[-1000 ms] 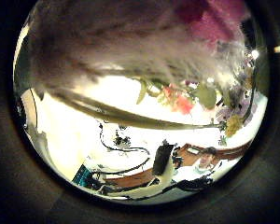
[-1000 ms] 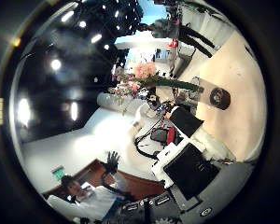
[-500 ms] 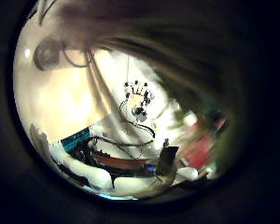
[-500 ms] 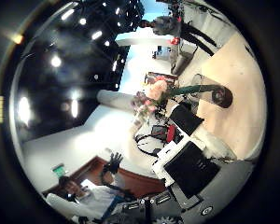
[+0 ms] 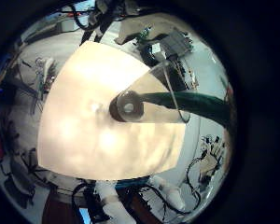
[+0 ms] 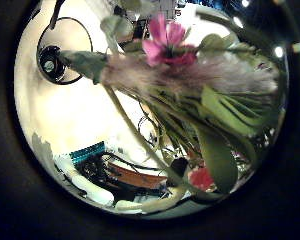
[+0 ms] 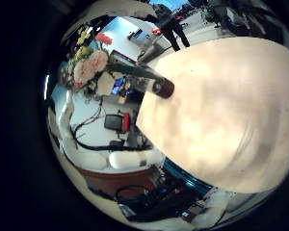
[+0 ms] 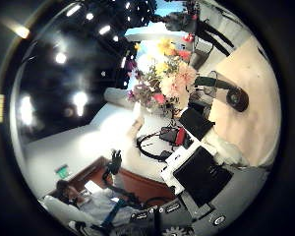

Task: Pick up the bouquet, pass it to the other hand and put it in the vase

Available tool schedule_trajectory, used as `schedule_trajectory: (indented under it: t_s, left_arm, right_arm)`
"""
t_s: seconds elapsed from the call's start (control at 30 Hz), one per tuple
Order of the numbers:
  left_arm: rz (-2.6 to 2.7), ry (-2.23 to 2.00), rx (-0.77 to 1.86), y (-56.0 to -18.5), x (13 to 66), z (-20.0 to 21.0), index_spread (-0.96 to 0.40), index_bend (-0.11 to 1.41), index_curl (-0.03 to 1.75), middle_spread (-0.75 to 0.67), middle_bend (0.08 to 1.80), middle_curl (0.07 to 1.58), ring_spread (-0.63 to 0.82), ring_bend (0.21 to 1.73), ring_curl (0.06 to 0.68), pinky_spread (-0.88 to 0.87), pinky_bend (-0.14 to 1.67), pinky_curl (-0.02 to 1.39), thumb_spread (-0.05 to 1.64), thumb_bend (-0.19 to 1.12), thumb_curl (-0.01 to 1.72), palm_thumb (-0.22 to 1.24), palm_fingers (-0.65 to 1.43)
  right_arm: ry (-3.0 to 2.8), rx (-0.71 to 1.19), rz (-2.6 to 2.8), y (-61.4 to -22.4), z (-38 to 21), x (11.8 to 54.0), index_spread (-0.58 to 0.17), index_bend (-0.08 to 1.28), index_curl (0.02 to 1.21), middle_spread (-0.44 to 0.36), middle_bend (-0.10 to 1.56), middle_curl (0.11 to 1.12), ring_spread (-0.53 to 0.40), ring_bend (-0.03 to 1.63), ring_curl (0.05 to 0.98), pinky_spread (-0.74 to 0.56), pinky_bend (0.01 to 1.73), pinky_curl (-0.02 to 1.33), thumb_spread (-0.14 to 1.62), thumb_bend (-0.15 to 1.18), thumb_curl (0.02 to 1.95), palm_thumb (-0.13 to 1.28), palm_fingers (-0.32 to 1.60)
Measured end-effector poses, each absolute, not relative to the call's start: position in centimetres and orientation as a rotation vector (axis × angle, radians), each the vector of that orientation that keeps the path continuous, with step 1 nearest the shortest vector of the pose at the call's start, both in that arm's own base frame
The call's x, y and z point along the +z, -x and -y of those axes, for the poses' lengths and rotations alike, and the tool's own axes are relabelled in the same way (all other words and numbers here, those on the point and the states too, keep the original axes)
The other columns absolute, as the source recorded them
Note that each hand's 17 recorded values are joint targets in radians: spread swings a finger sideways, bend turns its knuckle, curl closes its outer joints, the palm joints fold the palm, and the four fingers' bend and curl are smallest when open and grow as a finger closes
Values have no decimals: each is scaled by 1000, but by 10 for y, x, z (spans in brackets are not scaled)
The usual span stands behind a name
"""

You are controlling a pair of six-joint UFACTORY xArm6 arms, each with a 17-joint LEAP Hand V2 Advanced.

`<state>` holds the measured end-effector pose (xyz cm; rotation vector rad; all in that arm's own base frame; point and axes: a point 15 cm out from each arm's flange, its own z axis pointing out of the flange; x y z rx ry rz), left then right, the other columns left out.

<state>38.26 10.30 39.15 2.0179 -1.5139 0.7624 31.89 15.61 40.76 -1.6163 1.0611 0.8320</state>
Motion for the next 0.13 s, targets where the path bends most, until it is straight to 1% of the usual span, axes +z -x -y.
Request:
schedule_trajectory:
  t_s: [0.13]
  left_arm:
    - [1504,-2085,681,-376,382,-116,-19,127,213,541,169,198,696,450,187,788,332,177,847,-32,328,60,-115]
  right_arm:
    - [1620,826,-1056,-320,-156,409,-274,189,357,53,187,324,207,550,178,502,677,171,978,-18,578,847,318]
